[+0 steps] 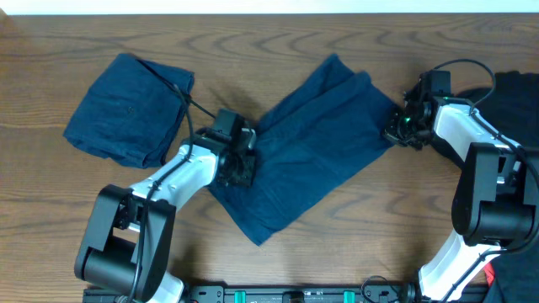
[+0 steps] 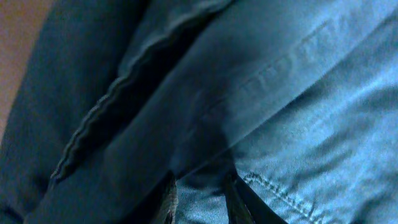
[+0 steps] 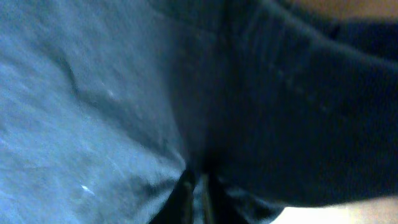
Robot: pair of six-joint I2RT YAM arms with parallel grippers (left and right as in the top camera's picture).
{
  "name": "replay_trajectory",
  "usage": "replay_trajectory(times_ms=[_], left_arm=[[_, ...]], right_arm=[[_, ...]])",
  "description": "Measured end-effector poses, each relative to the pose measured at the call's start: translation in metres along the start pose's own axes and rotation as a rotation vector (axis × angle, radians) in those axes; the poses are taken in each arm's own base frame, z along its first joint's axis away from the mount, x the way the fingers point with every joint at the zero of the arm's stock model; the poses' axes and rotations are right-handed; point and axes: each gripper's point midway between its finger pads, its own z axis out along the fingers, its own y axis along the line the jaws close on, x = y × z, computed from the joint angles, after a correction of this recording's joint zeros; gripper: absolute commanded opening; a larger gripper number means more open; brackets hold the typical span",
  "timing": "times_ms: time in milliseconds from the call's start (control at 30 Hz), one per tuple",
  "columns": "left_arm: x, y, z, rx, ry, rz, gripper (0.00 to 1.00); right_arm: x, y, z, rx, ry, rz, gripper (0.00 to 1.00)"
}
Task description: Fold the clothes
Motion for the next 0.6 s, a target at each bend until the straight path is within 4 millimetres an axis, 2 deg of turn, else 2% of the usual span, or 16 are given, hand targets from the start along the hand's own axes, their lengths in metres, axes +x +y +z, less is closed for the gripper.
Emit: replay_trajectory(times_ms=[100,200,267,333,433,467,600], left_arm=[[-0.022,0.015,-0.002,-0.006,-0.075,-0.034,0.29],[-0.043,0.039,-0.006,-0.025,-0.14,-0.091,0.29],[-0.051,0.057,-0.01,-0.047,-0.162,-0.131,0.3],[-0.058,0.073,-0.015,-0.076,-0.176,-0.168,0.31],[-0.063,0.088,-0.029,-0.113,-0.163,-0.201,0.37],[-0.066,0.091,-0.036,-0.123,-0.154,-0.212,0.39],[-0.077,0.085,-0.063,-0.131,-0.134,-0.203,0.46]], right_arm=[[0.028,-0.01,-0.004,0.048,0.117,0.08,0.02],[0.068,-0.024,-0.013,0.138,0.268,0.196,0.01],[0.087,-0.031,-0.017,0.189,0.335,0.236,0.05],[0.099,-0.032,-0.018,0.219,0.368,0.238,0.1],[0.104,-0.024,-0.017,0.224,0.37,0.185,0.17],[0.102,-0.02,-0.019,0.213,0.354,0.154,0.23],[0.08,0.003,-0.047,0.131,0.207,0.03,0.43]])
